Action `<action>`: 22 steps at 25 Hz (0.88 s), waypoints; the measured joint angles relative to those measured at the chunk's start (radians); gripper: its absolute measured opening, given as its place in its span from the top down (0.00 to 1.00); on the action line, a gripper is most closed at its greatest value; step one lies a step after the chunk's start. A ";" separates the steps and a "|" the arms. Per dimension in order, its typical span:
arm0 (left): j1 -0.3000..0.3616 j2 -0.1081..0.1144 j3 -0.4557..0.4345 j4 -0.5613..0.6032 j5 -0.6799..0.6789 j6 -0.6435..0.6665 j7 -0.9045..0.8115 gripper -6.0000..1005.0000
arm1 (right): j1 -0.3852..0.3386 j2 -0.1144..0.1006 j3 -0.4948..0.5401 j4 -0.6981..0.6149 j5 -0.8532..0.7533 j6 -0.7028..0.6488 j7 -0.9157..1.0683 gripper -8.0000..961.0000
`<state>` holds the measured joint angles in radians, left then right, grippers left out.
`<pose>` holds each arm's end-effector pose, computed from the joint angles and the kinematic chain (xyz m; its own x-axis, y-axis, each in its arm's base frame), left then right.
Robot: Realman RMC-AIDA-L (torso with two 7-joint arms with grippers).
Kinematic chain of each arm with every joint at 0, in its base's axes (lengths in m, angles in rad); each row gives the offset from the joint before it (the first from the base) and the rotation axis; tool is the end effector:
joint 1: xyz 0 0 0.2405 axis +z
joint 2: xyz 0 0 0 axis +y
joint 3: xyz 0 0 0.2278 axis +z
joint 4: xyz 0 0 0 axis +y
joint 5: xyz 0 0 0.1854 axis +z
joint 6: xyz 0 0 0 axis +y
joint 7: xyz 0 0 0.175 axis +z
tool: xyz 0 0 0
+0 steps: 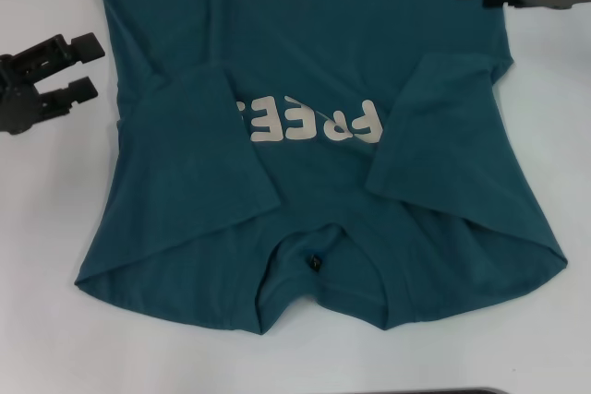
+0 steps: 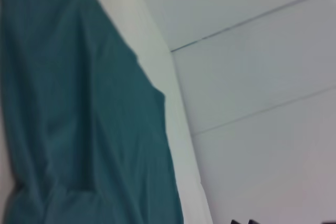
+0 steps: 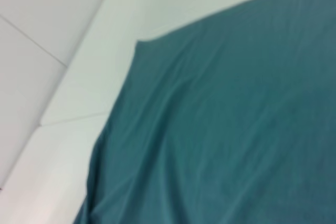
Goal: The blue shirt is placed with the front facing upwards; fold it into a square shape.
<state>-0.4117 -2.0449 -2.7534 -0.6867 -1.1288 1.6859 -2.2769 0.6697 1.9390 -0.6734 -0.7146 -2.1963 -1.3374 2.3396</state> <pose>-0.2565 0.2902 0.0426 -0.0756 0.8081 0.5842 0.9033 -0.1925 0.3833 0.2358 0.3822 0.0463 0.3017 -0.8100 -0.5029 -0.9505 -0.2966 -0.0925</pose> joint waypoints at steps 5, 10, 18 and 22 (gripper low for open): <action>0.012 -0.001 -0.001 0.000 -0.043 0.027 0.064 0.10 | -0.022 -0.030 0.020 0.027 0.035 -0.070 -0.015 0.24; 0.007 0.025 -0.002 0.027 -0.062 0.090 0.050 0.10 | -0.027 -0.041 0.050 0.063 0.039 -0.120 -0.017 0.36; 0.040 0.057 0.024 0.024 -0.031 0.209 0.003 0.11 | -0.053 -0.037 0.056 0.055 0.037 -0.316 -0.030 0.03; 0.094 0.071 0.025 0.026 -0.014 0.240 0.005 0.11 | -0.075 -0.035 0.062 0.053 0.039 -0.341 -0.041 0.03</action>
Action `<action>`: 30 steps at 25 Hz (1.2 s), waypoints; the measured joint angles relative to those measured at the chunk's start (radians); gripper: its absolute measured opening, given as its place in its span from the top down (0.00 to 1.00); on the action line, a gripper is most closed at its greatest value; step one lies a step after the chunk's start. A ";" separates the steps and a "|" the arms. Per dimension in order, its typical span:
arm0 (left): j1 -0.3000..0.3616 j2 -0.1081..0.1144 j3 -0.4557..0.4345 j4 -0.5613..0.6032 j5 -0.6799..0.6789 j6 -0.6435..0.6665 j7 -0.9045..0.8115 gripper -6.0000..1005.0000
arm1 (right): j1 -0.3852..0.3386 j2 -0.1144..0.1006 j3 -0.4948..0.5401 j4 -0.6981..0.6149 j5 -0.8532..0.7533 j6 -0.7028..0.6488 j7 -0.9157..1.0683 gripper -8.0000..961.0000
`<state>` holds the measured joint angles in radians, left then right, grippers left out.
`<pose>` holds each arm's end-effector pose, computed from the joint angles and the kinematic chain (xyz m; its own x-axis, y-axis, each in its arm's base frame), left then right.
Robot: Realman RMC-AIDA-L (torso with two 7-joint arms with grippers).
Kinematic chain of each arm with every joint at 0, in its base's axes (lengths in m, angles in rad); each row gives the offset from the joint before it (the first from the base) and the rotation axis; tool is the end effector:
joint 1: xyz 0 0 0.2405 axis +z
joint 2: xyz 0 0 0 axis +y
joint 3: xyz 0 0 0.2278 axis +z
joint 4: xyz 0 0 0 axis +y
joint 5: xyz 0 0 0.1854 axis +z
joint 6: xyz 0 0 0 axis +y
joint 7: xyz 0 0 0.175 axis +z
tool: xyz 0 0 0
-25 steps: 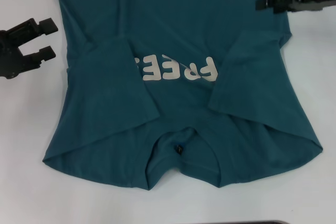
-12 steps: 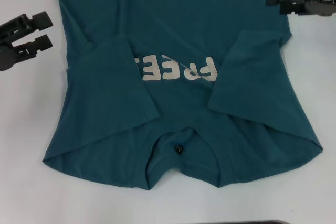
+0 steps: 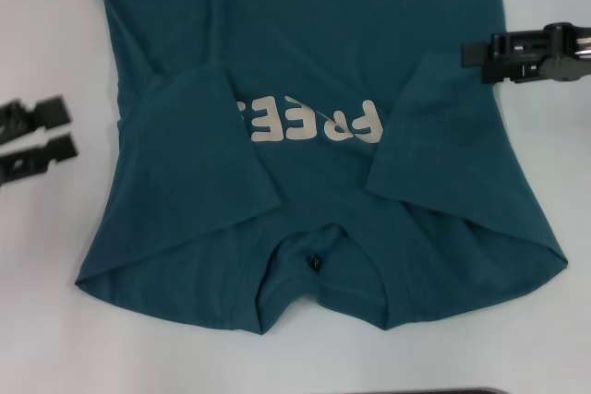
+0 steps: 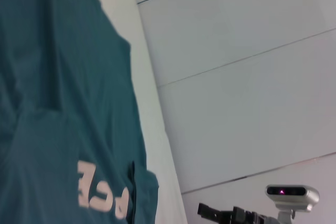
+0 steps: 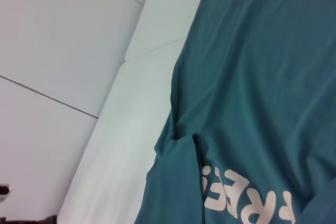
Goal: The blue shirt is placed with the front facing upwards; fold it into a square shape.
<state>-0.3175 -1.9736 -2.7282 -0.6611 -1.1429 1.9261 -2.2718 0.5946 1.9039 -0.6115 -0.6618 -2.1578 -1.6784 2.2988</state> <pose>-0.2614 0.2394 0.0603 -0.0496 0.8767 0.4784 0.8558 -0.2097 0.4729 0.2360 0.3210 0.0455 0.2483 -0.8995 -0.3595 -0.9332 -0.3217 0.1603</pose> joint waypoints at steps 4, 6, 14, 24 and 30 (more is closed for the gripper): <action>0.048 0.008 0.001 -0.003 0.006 0.040 0.011 0.11 | -0.021 0.005 0.013 0.000 0.000 0.000 -0.004 0.04; 0.060 0.008 0.007 -0.003 0.013 0.044 0.012 0.11 | -0.027 0.006 0.023 0.000 0.000 0.000 -0.005 0.04; 0.085 -0.023 0.014 0.000 0.131 -0.037 0.076 0.23 | -0.036 0.007 0.031 -0.001 0.000 0.006 -0.006 0.04; 0.087 -0.018 0.009 0.010 0.198 -0.088 -0.017 0.20 | -0.039 0.007 0.032 0.000 -0.002 0.009 -0.006 0.04; 0.092 -0.018 0.005 0.009 0.215 -0.105 -0.056 0.20 | -0.040 0.006 0.032 0.000 -0.001 0.010 -0.005 0.04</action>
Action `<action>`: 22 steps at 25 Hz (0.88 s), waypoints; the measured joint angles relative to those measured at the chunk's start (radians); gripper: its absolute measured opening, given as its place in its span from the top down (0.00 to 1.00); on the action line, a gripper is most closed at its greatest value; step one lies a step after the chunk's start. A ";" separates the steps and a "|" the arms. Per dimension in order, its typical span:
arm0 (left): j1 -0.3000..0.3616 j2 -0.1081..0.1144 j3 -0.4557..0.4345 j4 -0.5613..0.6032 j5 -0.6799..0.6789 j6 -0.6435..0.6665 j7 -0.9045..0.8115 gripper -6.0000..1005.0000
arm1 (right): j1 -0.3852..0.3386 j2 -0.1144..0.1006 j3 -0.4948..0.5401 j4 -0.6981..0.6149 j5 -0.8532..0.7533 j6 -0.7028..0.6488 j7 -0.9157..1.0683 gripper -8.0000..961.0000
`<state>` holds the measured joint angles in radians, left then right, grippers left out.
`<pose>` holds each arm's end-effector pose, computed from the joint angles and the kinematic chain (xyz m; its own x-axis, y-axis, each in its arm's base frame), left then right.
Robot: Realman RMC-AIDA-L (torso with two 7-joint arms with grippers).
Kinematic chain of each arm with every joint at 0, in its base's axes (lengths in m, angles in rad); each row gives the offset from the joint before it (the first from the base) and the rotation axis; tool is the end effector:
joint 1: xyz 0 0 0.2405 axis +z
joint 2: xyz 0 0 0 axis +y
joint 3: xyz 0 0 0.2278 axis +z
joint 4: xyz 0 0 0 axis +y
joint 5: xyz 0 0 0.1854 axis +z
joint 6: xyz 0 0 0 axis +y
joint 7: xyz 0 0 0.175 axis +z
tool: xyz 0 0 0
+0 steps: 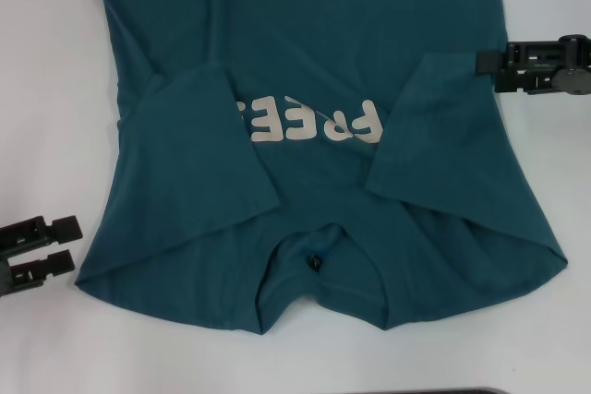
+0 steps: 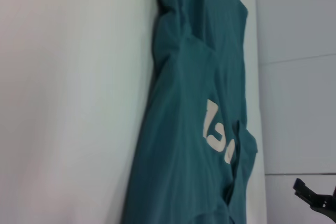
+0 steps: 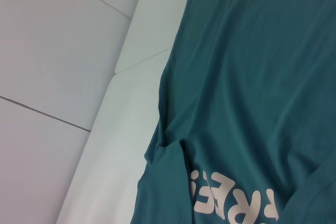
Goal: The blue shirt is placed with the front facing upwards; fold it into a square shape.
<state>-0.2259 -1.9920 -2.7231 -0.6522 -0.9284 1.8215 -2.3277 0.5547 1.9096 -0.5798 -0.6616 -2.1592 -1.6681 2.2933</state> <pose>-0.3095 0.2007 0.0302 -0.2158 0.9132 0.3456 0.9247 0.0776 0.3726 0.2491 0.3144 0.0475 0.1985 -0.8991 -0.3901 -0.9460 -0.2799 0.1637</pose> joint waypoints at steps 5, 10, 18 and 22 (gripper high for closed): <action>0.003 0.003 -0.002 0.000 0.033 -0.030 -0.026 0.20 | -0.003 0.000 0.000 0.000 0.000 0.005 0.000 0.04; 0.004 0.002 -0.003 0.000 0.053 -0.039 -0.030 0.20 | -0.004 -0.001 0.007 0.001 0.001 0.007 0.000 0.04; 0.004 -0.001 -0.001 0.000 0.086 -0.066 -0.046 0.20 | -0.004 -0.003 0.009 0.001 0.001 0.007 0.000 0.04; 0.001 -0.005 -0.004 0.001 0.094 -0.076 -0.056 0.20 | -0.004 -0.003 0.010 0.001 0.001 0.007 0.000 0.04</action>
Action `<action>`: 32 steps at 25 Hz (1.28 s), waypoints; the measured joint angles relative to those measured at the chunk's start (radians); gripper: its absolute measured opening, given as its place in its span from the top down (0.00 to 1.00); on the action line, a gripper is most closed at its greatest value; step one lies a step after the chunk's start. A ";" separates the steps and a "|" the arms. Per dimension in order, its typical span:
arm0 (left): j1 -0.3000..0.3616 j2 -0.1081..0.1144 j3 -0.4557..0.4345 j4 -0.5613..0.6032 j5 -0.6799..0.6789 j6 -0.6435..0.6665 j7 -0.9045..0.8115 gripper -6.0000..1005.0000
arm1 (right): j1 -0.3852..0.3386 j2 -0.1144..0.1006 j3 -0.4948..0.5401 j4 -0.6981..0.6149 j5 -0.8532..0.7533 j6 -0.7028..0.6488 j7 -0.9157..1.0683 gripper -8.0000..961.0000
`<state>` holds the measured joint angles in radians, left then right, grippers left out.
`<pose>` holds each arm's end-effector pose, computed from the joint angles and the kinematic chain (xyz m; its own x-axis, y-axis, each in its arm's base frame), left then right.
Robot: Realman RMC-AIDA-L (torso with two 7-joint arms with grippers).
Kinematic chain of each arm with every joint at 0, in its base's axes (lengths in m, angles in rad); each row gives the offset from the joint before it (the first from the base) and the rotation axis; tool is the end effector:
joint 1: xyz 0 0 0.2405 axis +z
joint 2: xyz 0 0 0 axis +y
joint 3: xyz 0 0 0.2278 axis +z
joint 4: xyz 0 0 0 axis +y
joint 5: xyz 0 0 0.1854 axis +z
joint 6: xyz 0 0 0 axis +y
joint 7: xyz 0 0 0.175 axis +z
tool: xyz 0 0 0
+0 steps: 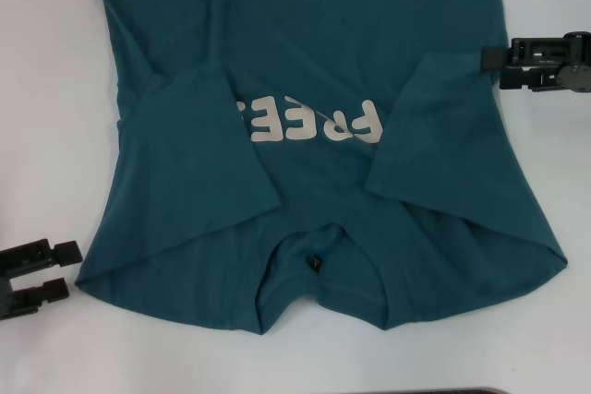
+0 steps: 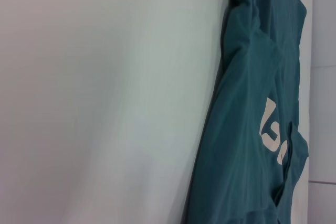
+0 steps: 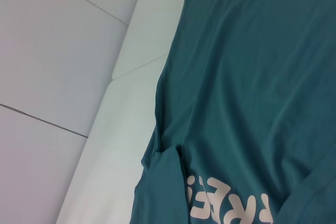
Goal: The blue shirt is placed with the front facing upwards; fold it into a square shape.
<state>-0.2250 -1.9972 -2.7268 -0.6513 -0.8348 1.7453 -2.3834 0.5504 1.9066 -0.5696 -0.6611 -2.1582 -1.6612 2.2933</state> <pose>-0.3276 0.1957 0.0210 -0.2878 0.9059 0.3105 0.9342 0.1943 0.2991 0.2516 0.3154 0.0501 0.1890 -0.8950 -0.4040 -0.9488 -0.2725 0.1597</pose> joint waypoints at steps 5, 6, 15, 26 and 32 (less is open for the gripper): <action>-0.002 -0.006 0.000 0.000 0.003 -0.010 -0.024 0.20 | -0.001 0.000 0.002 0.003 0.000 0.000 0.000 0.04; -0.003 -0.006 -0.001 0.000 0.004 -0.011 -0.026 0.20 | -0.001 0.000 0.002 0.003 0.000 0.000 0.000 0.04; -0.012 -0.011 0.007 0.004 0.008 -0.034 -0.047 0.20 | -0.006 -0.004 0.012 0.003 0.000 0.000 0.000 0.04; -0.042 -0.023 0.028 0.008 0.011 -0.041 -0.048 0.20 | -0.009 -0.002 0.013 0.003 0.000 0.000 0.000 0.04; -0.049 -0.028 0.040 0.003 0.010 -0.041 -0.049 0.20 | -0.010 -0.001 0.016 0.001 0.000 -0.002 0.000 0.04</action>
<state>-0.2745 -2.0248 -2.6870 -0.6479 -0.8244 1.7042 -2.4329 0.5402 1.9052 -0.5531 -0.6602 -2.1583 -1.6632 2.2933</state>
